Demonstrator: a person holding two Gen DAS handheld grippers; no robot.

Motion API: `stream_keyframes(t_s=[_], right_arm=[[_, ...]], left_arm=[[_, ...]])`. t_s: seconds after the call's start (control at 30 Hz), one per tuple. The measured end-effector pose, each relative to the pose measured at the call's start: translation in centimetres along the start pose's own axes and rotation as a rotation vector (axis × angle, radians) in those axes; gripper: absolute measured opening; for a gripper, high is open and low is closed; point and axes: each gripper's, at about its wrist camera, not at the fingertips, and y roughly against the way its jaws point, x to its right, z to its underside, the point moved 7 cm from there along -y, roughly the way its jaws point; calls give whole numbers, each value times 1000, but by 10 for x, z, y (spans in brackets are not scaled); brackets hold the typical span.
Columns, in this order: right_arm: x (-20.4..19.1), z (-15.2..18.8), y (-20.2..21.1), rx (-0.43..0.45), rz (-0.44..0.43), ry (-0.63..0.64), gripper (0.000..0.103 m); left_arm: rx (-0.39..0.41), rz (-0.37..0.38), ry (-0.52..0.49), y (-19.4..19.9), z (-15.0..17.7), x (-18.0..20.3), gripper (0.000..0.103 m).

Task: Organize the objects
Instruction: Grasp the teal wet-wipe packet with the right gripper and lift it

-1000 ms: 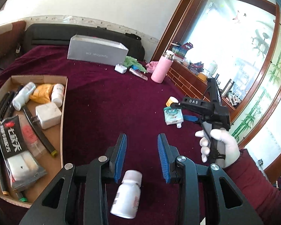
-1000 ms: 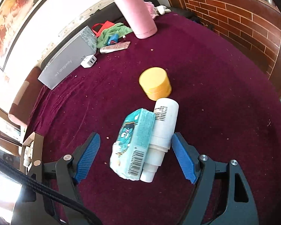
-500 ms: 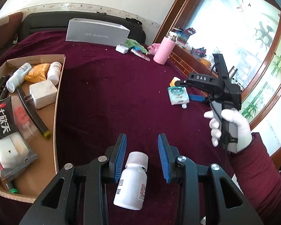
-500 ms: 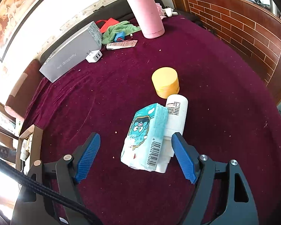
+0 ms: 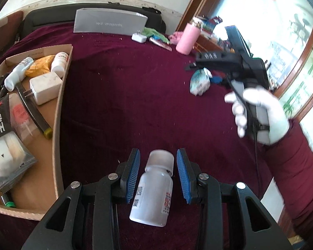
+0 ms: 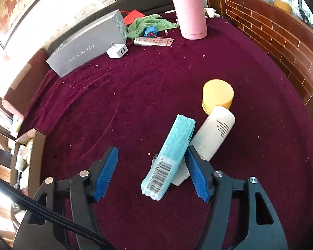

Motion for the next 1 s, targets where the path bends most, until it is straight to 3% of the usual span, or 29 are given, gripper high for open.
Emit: stream_keyframes(t_s=[0.17,0.4,0.5,0.6,0.7,0.93,1.0], right_arm=[[0,4,-25,-79,47,13,50],[1,2,-25,-40,67,28,52],[-6,4,-28,-42,75,75,61],[-9,4,-30,-42,85,70,63],[-4,2,-27,-26,75,34,41],[14,8,-6,-20,-141,-121,16],[14,14,-1,-26,-206,-150,15]], left_arm=[[-51,-83,-86,-13,13,9,32],[-30,-261,-290,-20,23,28,30],[-35,-218,-273,-17,25,27,29],[-29,-108,-179,-6,22,19,29],[27,-55,-115,14,11,11,29],[123,-13,-16,44,-5,-8,29],[135,-4,11,49,-5,-15,29]])
